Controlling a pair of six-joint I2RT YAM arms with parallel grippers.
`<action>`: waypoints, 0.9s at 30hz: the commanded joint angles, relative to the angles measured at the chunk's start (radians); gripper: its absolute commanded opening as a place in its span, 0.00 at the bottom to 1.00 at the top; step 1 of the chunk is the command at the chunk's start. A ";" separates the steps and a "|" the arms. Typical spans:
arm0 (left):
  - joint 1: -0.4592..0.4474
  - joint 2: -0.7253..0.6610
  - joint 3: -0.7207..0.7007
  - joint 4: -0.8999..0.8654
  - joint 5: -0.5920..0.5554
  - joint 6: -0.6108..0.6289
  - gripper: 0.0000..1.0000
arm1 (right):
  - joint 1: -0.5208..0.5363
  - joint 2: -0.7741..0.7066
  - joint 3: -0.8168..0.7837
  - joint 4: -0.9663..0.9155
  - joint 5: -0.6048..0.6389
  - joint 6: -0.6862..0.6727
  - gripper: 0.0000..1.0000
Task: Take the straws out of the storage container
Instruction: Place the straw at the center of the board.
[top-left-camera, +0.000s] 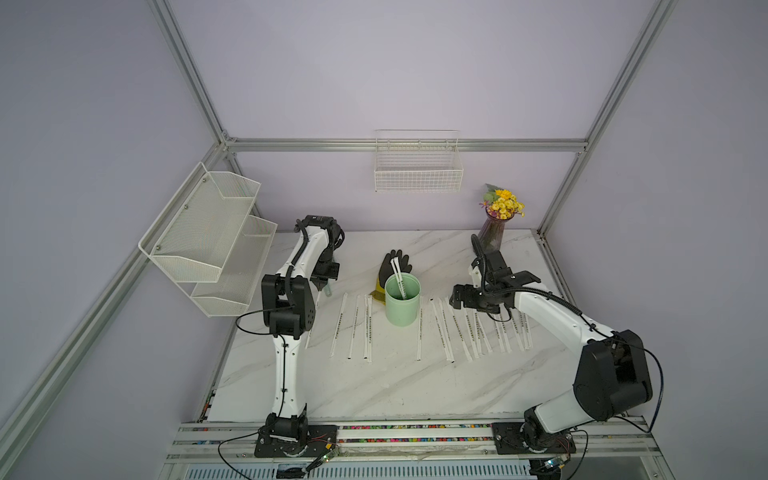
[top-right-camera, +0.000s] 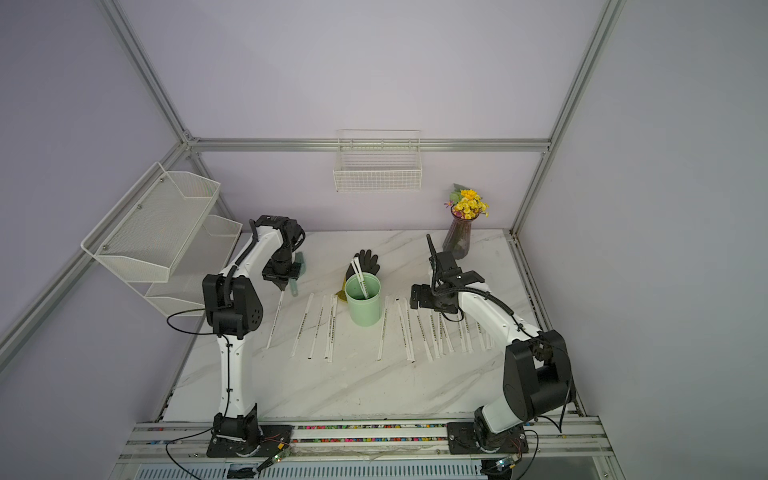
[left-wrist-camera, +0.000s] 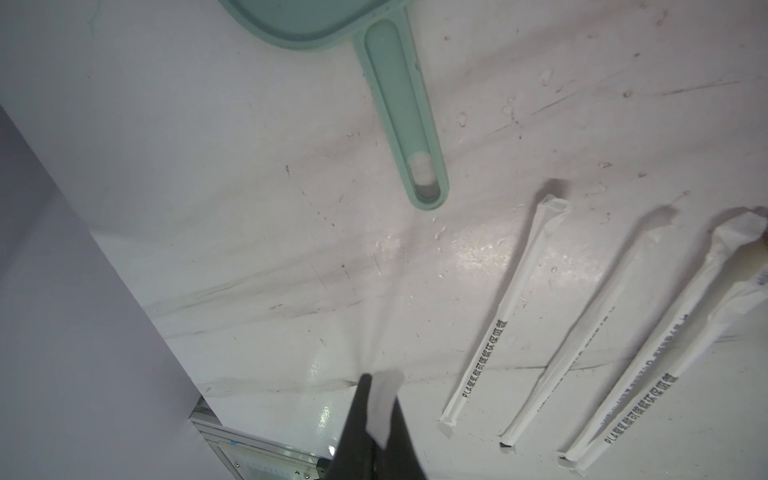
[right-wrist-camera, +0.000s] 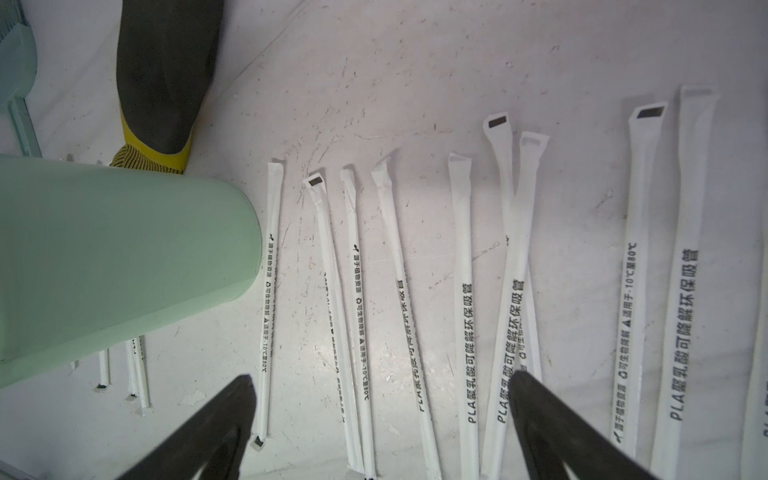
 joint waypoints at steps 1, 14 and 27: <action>0.013 0.014 0.035 -0.013 0.028 -0.005 0.05 | -0.006 0.016 -0.004 0.013 -0.006 -0.013 0.97; 0.053 0.064 0.054 0.011 0.045 0.003 0.07 | -0.005 0.040 -0.008 0.020 -0.011 -0.014 0.97; 0.056 0.078 0.002 0.051 0.074 0.021 0.11 | -0.006 0.064 0.002 0.022 -0.018 -0.011 0.97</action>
